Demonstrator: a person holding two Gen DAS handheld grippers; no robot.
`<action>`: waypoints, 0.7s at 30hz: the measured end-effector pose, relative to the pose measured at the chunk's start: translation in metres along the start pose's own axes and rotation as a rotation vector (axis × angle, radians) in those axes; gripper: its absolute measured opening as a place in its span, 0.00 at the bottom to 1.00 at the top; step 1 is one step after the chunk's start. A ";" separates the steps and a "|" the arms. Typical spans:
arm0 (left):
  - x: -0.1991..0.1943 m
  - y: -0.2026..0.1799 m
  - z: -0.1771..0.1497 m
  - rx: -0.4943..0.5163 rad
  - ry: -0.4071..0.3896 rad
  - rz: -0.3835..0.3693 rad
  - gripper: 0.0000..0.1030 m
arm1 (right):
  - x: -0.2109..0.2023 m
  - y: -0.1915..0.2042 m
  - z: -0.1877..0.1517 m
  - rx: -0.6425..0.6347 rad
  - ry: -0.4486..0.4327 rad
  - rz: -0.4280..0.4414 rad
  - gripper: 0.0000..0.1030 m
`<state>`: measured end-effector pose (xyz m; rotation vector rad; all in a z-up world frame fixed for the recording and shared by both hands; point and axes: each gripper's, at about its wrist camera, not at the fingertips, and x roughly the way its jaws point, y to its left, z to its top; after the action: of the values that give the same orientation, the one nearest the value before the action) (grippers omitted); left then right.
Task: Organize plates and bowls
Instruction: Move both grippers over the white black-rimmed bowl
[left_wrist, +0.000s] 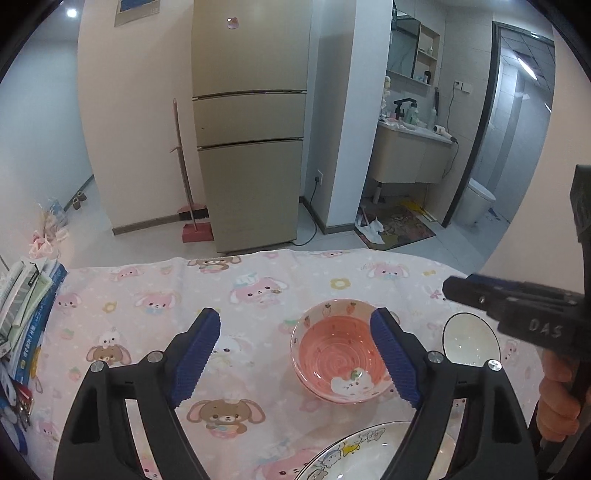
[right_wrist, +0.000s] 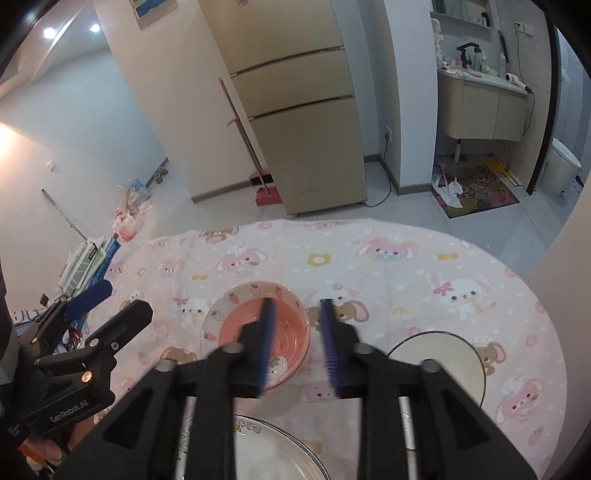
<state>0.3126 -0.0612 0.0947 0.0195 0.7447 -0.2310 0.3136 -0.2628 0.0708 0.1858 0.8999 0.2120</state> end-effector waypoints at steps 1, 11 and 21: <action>-0.002 0.000 0.000 0.000 -0.007 0.005 0.83 | -0.004 -0.001 0.001 0.003 -0.016 0.005 0.50; -0.046 -0.007 -0.001 0.028 -0.230 0.024 0.83 | -0.030 -0.009 0.007 -0.007 -0.125 -0.067 0.71; -0.060 -0.009 0.001 0.024 -0.240 0.012 0.83 | -0.046 -0.004 0.009 -0.077 -0.166 -0.119 0.73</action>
<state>0.2691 -0.0577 0.1365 0.0184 0.5029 -0.2260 0.2937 -0.2790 0.1101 0.0769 0.7344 0.1180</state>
